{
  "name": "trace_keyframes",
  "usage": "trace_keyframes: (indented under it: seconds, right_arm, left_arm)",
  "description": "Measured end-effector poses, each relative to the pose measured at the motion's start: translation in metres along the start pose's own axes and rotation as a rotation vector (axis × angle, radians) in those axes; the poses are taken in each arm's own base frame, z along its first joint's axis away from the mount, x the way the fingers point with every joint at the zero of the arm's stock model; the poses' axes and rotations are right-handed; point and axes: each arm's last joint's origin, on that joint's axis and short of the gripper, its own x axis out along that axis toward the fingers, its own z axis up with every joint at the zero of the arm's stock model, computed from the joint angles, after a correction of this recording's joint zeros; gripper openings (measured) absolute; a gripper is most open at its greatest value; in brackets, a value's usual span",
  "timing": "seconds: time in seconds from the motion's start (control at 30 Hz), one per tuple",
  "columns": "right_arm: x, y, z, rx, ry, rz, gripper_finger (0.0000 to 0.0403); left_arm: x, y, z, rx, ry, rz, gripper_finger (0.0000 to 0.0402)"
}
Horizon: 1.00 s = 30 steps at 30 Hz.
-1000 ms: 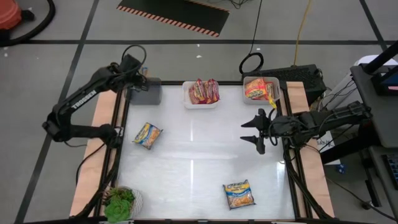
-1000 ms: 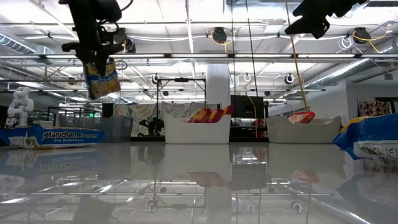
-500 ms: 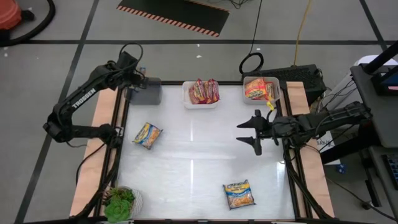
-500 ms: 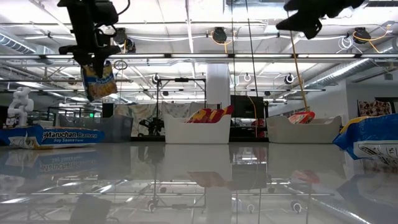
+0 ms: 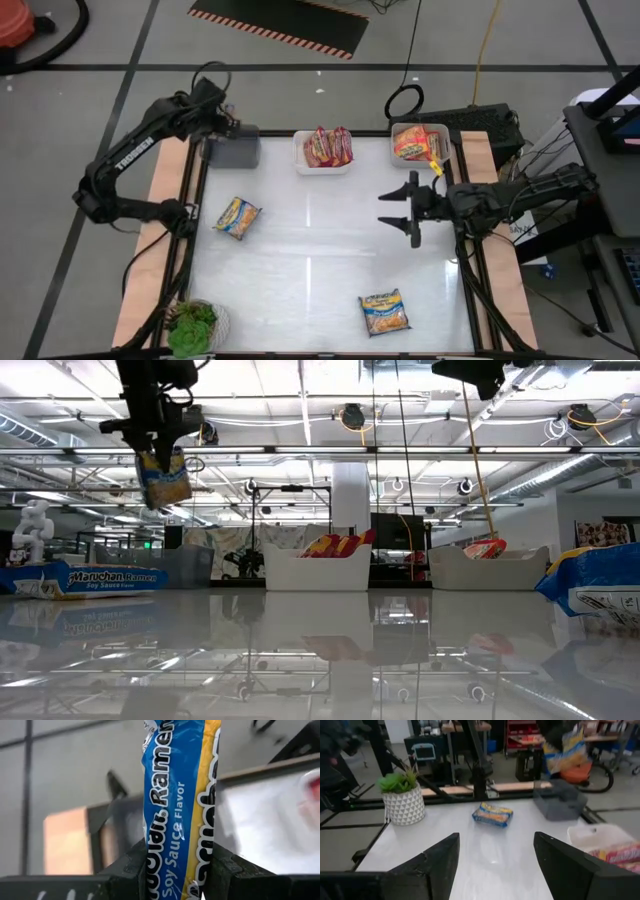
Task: Sort Maruchan noodles
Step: Put the middle blue noodle pack into the black bin
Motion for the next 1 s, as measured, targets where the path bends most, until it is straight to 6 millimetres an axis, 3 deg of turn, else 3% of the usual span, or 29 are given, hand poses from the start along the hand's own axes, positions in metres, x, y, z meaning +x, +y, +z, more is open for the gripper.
trace_keyframes:
  seconds: [0.27,1.0]
  right_arm:
    - [0.000,0.001,0.006,-0.033,-0.060,0.005,0.0249]
    - [0.000,0.002,0.001,0.008,-0.007,0.052,0.0249]
  left_arm:
    - [0.029,0.002,-0.001,0.051,0.219,0.096,0.0129]
    - [0.074,-0.007,0.008,0.044,0.267,0.138,0.0129]
